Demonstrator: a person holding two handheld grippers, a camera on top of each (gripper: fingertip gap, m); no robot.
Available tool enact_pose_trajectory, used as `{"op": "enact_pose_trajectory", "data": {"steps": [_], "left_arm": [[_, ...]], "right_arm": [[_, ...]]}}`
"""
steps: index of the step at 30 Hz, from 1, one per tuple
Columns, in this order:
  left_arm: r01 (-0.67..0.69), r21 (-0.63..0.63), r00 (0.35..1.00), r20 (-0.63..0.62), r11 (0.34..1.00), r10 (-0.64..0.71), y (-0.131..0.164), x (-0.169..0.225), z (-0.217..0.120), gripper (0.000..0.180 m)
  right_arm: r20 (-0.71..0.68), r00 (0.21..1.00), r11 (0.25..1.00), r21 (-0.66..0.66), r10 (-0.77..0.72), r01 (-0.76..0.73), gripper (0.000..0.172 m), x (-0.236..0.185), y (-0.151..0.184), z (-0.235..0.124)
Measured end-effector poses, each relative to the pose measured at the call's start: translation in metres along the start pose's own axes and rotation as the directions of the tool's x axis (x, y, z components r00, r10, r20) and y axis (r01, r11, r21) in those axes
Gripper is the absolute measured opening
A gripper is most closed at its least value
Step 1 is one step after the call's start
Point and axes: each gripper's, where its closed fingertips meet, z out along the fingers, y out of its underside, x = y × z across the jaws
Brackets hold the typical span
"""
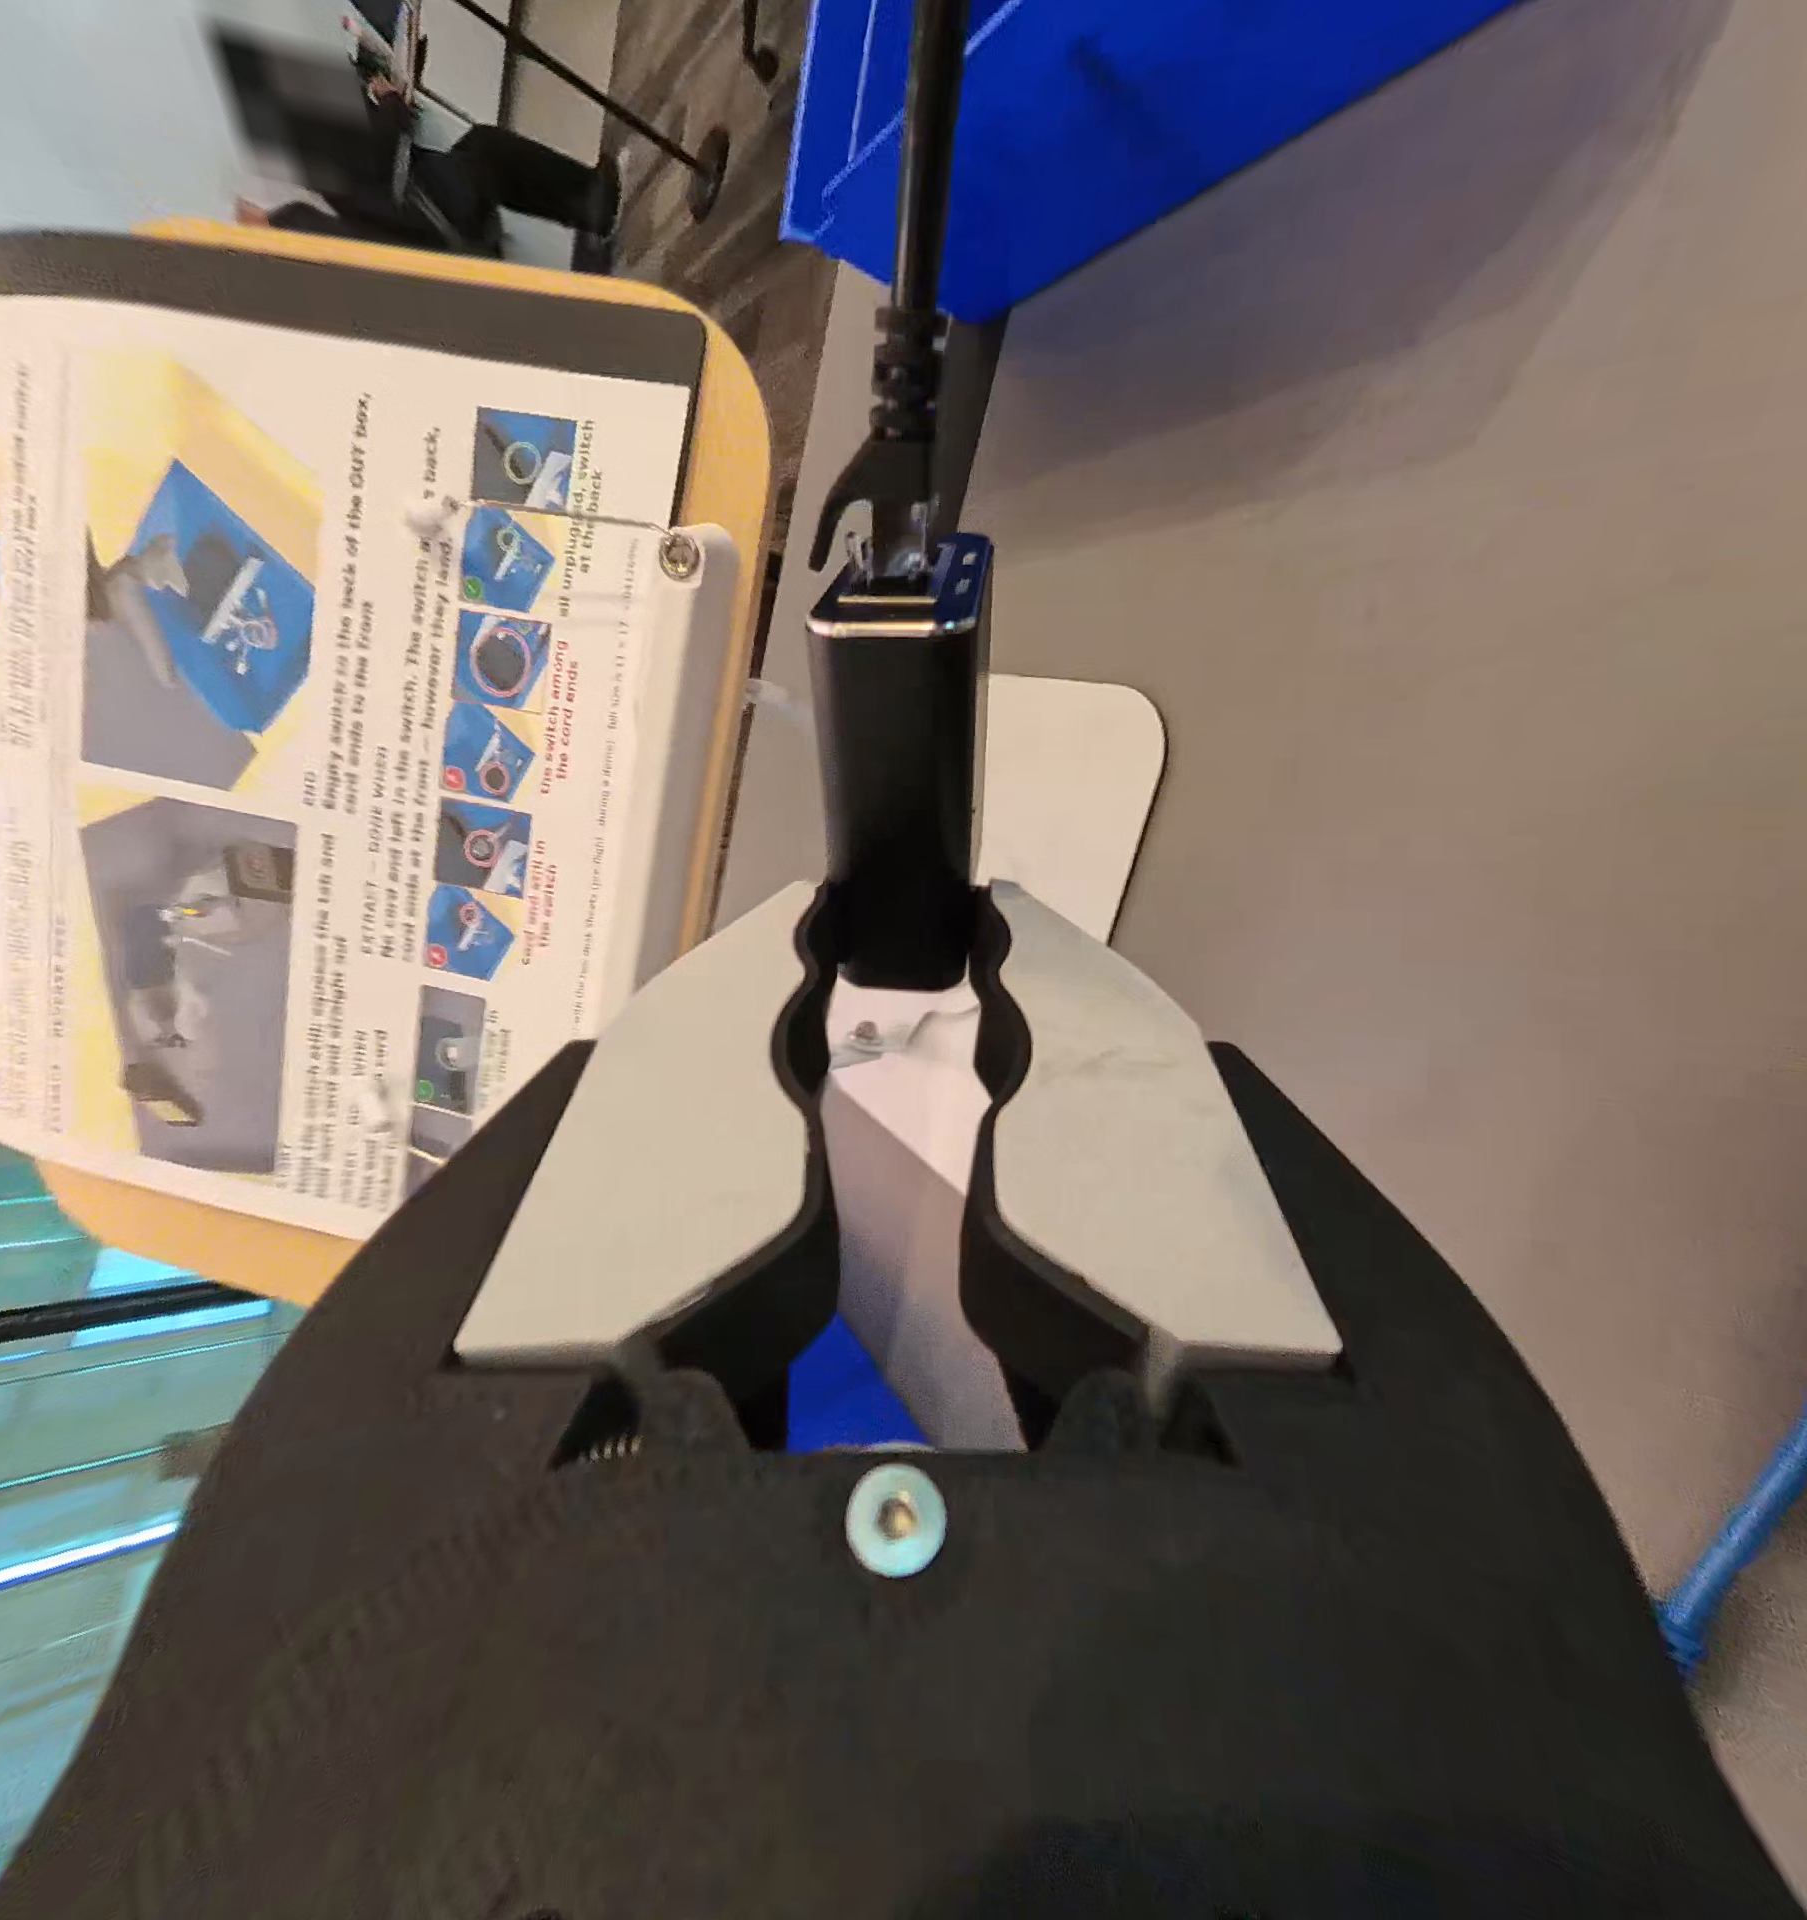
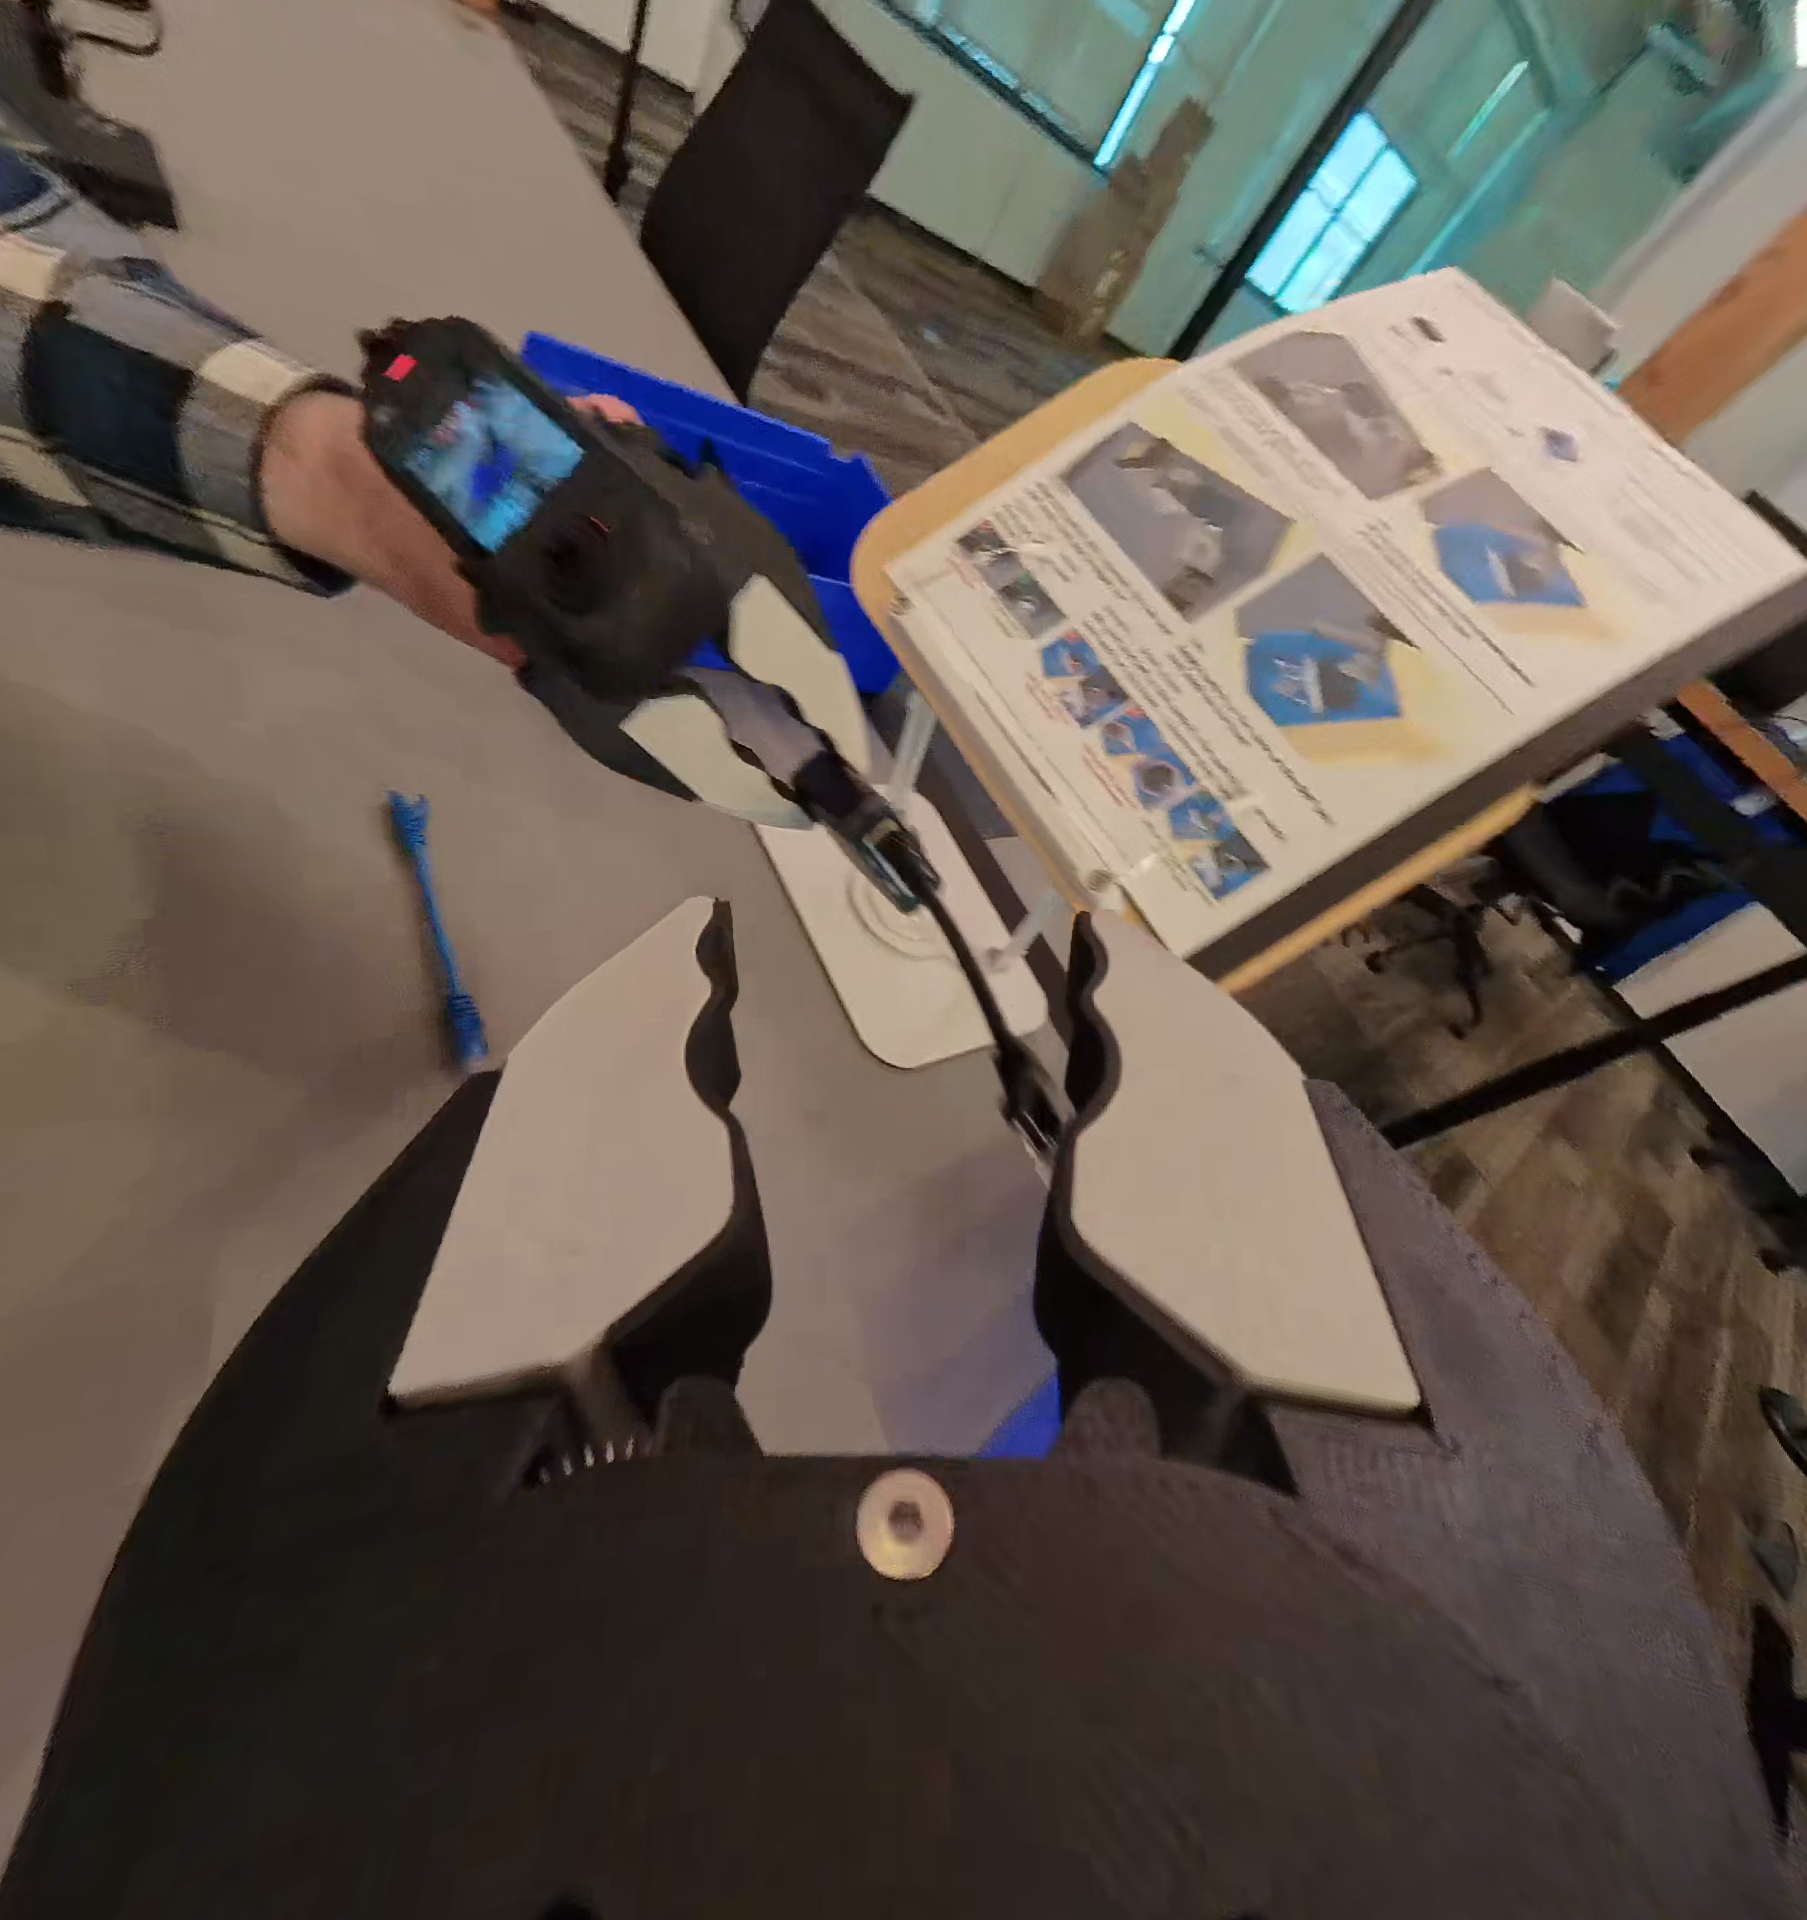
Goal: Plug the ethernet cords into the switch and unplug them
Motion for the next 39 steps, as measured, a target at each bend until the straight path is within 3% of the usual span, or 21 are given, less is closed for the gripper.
{"op": "enact_pose_trajectory", "data": {"steps": [3, 6, 11, 17, 21, 28, 32, 34, 36, 39], "left_arm": [[-0.097, -0.048, 0.994, 0.053, 0.994, 0.099, -0.009, -0.002, -0.004, 0.024], [-0.193, -0.083, 0.975, 0.092, 0.978, 0.200, -0.018, 0.000, -0.011, 0.024], [-0.279, -0.128, 0.958, 0.040, 0.952, 0.286, -0.021, 0.016, -0.015, 0.024], [-0.345, -0.135, 0.937, 0.004, 0.929, 0.349, -0.032, 0.032, -0.020, 0.024], [-0.382, -0.128, 0.924, -0.023, 0.915, 0.383, -0.038, 0.045, -0.021, 0.024], [-0.398, -0.055, 0.917, -0.059, 0.916, 0.395, -0.057, 0.055, -0.034, 0.023], [-0.378, 0.048, 0.925, -0.034, 0.925, 0.379, -0.063, 0.051, -0.040, 0.026], [-0.332, 0.097, 0.937, -0.077, 0.938, 0.340, -0.062, 0.049, -0.046, 0.026], [-0.280, 0.163, 0.946, -0.121, 0.946, 0.300, -0.064, 0.048, -0.050, 0.040], [-0.276, 0.195, 0.930, -0.195, 0.941, 0.313, -0.061, 0.058, -0.051, 0.039]], "right_arm": [[0.020, 0.999, 1.000, -0.009, -0.025, 0.026, 0.060, -0.022, -0.004, 0.031], [0.015, 1.000, 0.999, -0.041, -0.009, 0.009, 0.057, -0.029, 0.013, 0.060], [-0.031, 0.998, 0.989, -0.138, -0.054, 0.050, 0.060, -0.028, 0.054, 0.090], [-0.046, 0.983, 0.967, -0.192, -0.179, 0.167, 0.059, -0.032, 0.078, 0.108], [-0.046, 0.976, 0.960, -0.198, -0.212, 0.199, 0.051, -0.032, 0.082, 0.109], [0.074, 0.977, 0.971, -0.122, -0.199, 0.207, 0.030, -0.048, 0.091, 0.110], [0.105, 0.974, 0.971, -0.107, -0.202, 0.213, 0.026, -0.049, 0.090, 0.104], [0.134, 0.974, 0.978, -0.075, -0.185, 0.196, 0.026, -0.050, 0.086, 0.099], [0.181, 0.962, 0.976, -0.044, -0.202, 0.213, 0.026, -0.056, 0.084, 0.094], [0.249, 0.948, 0.979, 0.010, -0.200, 0.204, 0.026, -0.066, 0.079, 0.089]]}}
